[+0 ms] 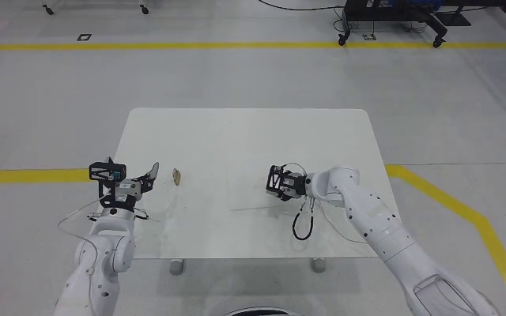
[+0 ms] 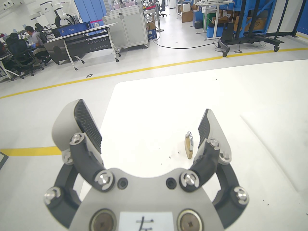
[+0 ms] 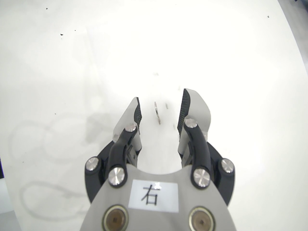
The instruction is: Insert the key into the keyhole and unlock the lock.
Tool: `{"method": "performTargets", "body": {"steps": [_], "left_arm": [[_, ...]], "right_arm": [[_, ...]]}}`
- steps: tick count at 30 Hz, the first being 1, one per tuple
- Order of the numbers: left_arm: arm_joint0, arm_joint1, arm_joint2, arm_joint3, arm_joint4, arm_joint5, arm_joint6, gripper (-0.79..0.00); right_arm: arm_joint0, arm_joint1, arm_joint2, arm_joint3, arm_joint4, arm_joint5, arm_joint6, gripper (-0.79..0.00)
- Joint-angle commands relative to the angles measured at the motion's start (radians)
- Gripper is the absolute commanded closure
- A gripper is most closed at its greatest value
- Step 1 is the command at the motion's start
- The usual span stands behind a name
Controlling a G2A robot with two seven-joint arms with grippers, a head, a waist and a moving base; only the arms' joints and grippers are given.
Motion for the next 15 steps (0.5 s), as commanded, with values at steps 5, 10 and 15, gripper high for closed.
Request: {"method": "performTargets", "body": {"steps": [5,10,15], "left_arm": [[0.0,0.0,0.0,0.0,0.0,0.0,0.0,-0.785],[0.0,0.0,0.0,0.0,0.0,0.0,0.0,-0.785],[0.0,0.0,0.0,0.0,0.0,0.0,0.0,-0.785]], "right_arm": [[0.006,-0.002,-0.019,-0.001,-0.013,-0.003,0.023,-0.222],[0.013,-0.004,-0.032,-0.001,-0.023,0.007,0.024,-0.009],[0.005,0.0,-0.033,-0.016,-0.049,0.02,0.006,0.0]]}}
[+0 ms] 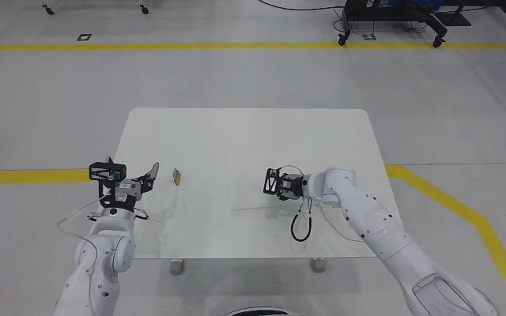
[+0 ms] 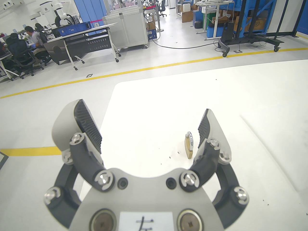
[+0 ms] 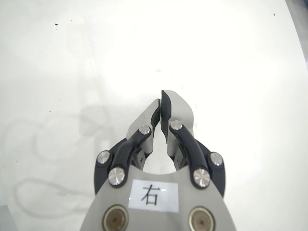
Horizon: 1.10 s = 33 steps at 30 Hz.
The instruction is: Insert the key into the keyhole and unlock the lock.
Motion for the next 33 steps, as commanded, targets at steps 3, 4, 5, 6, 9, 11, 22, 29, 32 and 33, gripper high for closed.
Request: {"method": "performTargets", "body": {"steps": [3,4,5,6,9,11,22,29,32,33], "left_arm": [[0.0,0.0,0.0,0.0,0.0,0.0,0.0,-0.785],[0.0,0.0,0.0,0.0,0.0,0.0,0.0,-0.785],[0.0,0.0,0.0,0.0,0.0,0.0,0.0,-0.785],[0.0,0.0,0.0,0.0,0.0,0.0,0.0,-0.785],[0.0,0.0,0.0,0.0,0.0,0.0,0.0,-0.785],[0.0,0.0,0.0,0.0,0.0,0.0,0.0,-0.785],[0.004,0.0,0.029,-0.018,-0.052,-0.108,-0.031,-0.785],[-0.04,0.007,0.078,-0.06,-0.057,-0.301,-0.179,-0.785],[-0.067,0.008,0.131,-0.086,0.014,-0.338,-0.244,-0.785],[-0.079,0.007,0.15,-0.089,0.041,-0.328,-0.254,-0.785]], "right_arm": [[-0.021,0.008,0.015,-0.02,-0.022,0.013,-0.029,0.0],[-0.027,0.011,0.02,-0.029,-0.035,0.024,-0.037,0.0],[-0.036,0.013,0.022,-0.041,-0.049,0.03,-0.048,0.0],[-0.045,0.017,0.026,-0.049,-0.061,0.031,-0.064,0.0],[-0.052,0.019,0.031,-0.054,-0.064,0.034,-0.077,0.0],[-0.052,0.019,0.031,-0.054,-0.064,0.034,-0.077,0.0],[-0.062,0.019,0.026,-0.064,-0.082,0.059,-0.086,0.0],[-0.04,0.014,-0.012,-0.055,-0.126,0.038,-0.148,0.0],[-0.023,0.009,-0.031,-0.038,-0.137,0.034,-0.158,0.0],[-0.017,0.007,-0.036,-0.034,-0.139,0.033,-0.161,0.0]]}}
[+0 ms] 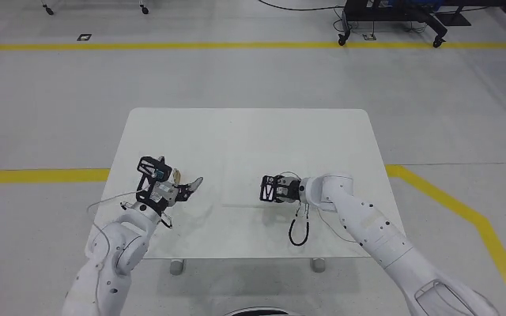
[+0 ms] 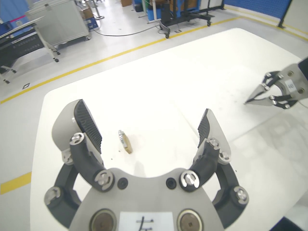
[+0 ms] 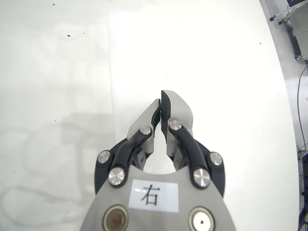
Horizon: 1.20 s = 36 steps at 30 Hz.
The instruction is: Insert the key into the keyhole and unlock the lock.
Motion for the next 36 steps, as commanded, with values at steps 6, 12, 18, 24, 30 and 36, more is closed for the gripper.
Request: {"method": "performTargets", "body": {"steps": [6,12,18,24,30,36], "left_arm": [[-0.11,-0.014,0.158,0.036,0.133,0.028,-0.077,-0.785],[-0.207,-0.033,0.305,0.136,0.3,0.1,-0.13,-0.785],[-0.282,-0.058,0.419,0.234,0.362,0.14,-0.179,-0.785],[-0.319,-0.077,0.499,0.306,0.467,0.215,-0.197,-0.785],[-0.341,-0.092,0.543,0.352,0.519,0.256,-0.201,-0.785],[-0.354,-0.102,0.555,0.373,0.537,0.271,-0.205,-0.785]], "right_arm": [[0.023,-0.008,-0.028,0.023,-0.013,-0.001,-0.022,0.0],[0.019,-0.005,-0.024,0.029,-0.019,-0.007,-0.048,0.0],[0.007,0.001,-0.015,0.017,-0.032,-0.007,-0.072,0.0],[-0.013,0.012,0.007,0.004,-0.044,-0.01,-0.121,0.0],[-0.044,0.027,0.043,-0.011,-0.05,0.008,-0.198,0.0],[-0.087,0.042,0.102,-0.026,-0.004,0.038,-0.329,0.0]]}}
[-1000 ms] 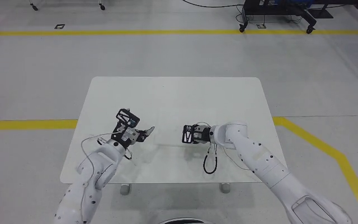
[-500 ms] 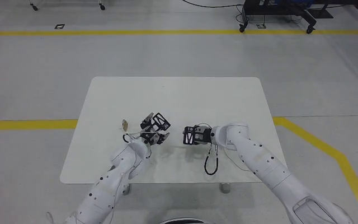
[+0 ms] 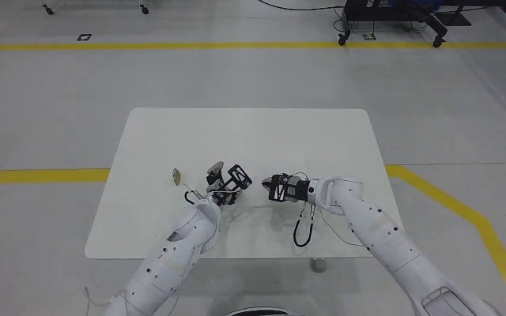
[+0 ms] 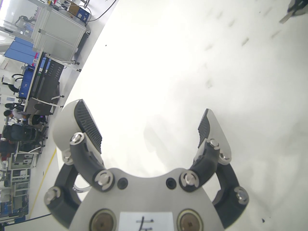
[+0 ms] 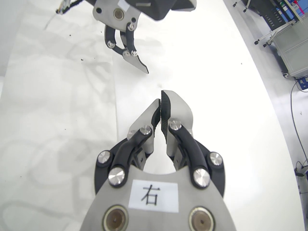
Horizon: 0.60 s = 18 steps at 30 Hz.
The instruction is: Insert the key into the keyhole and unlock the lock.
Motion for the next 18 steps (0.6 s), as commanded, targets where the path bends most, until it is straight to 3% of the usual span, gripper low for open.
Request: {"method": "performTargets", "body": {"steps": [1,6,9,16,18], "left_arm": [[-0.002,-0.002,-0.001,0.001,0.0,0.003,-0.001,-0.785],[0.007,-0.006,-0.031,-0.034,-0.063,0.01,0.013,-0.785],[0.039,0.002,-0.121,-0.133,-0.221,-0.034,0.016,-0.785],[0.039,0.002,-0.121,-0.133,-0.221,-0.034,0.016,-0.785],[0.039,0.002,-0.121,-0.133,-0.221,-0.034,0.016,-0.785]], "right_arm": [[-0.018,0.005,0.029,-0.004,0.032,0.013,-0.064,0.0],[-0.064,0.02,0.094,-0.011,0.102,0.001,-0.201,0.0],[-0.082,0.029,0.126,-0.009,0.14,-0.049,-0.285,0.0],[-0.124,0.054,0.194,-0.009,0.162,-0.164,-0.458,0.0],[-0.14,0.061,0.216,-0.007,0.137,-0.155,-0.461,0.0]]}}
